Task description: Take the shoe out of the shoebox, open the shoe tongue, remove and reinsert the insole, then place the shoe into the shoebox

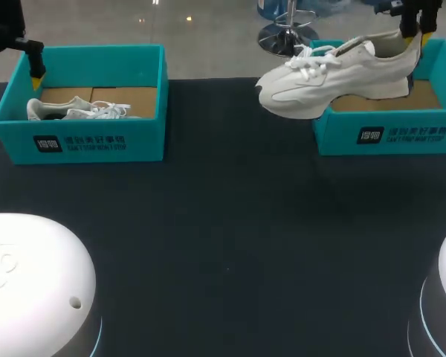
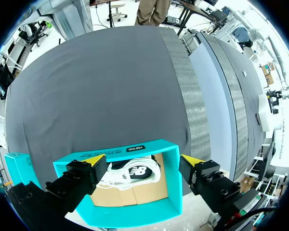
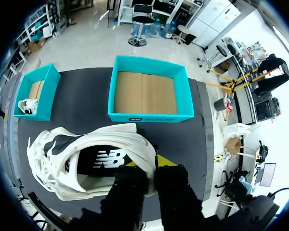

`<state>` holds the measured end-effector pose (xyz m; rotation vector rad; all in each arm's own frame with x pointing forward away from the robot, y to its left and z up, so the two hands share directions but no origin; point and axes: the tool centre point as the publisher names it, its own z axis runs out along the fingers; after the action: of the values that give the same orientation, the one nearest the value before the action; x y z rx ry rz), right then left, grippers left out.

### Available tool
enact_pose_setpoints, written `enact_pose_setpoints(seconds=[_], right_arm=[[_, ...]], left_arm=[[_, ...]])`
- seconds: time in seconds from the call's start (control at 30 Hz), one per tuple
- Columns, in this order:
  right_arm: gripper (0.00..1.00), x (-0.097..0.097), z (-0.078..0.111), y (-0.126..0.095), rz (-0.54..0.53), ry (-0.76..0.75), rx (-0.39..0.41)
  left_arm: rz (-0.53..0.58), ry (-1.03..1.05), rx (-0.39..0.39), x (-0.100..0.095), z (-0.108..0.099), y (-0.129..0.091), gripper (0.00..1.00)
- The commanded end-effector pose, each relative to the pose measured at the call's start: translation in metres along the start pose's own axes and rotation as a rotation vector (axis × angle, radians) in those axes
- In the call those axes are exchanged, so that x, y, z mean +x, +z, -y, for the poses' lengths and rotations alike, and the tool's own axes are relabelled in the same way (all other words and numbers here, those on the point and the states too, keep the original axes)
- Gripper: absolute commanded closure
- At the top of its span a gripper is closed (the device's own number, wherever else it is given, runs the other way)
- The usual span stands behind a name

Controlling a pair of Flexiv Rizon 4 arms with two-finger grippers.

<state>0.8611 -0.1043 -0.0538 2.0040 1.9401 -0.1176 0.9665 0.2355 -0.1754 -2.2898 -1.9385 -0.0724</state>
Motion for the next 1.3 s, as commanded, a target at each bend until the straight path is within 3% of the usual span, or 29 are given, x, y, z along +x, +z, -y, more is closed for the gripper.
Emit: enact_pose_setpoints(seconds=[0.03, 0.4, 0.57, 1.0, 1.3], right_arm=[[1.00, 0.028, 0.011, -0.014, 0.097, 0.020, 0.032], [1.00, 0.081, 0.076, -0.009, 0.041, 0.153, 0.062], [1.00, 0.101, 0.098, -0.011, 0.075, 0.221, 0.092], [1.00, 0.143, 0.129, -0.008, 0.005, 0.206, 0.153], [1.00, 0.143, 0.129, -0.008, 0.005, 0.206, 0.153]], left_arm=[[-0.002, 0.000, -0.002, 0.000, 0.001, 0.000, 0.00], [-0.002, 0.000, -0.002, 0.000, 0.001, 0.000, 0.00], [-0.002, 0.000, -0.002, 0.000, 0.001, 0.000, 0.00], [-0.002, 0.000, -0.002, 0.000, 0.001, 0.000, 0.00], [-0.002, 0.000, -0.002, 0.000, 0.001, 0.000, 0.00]])
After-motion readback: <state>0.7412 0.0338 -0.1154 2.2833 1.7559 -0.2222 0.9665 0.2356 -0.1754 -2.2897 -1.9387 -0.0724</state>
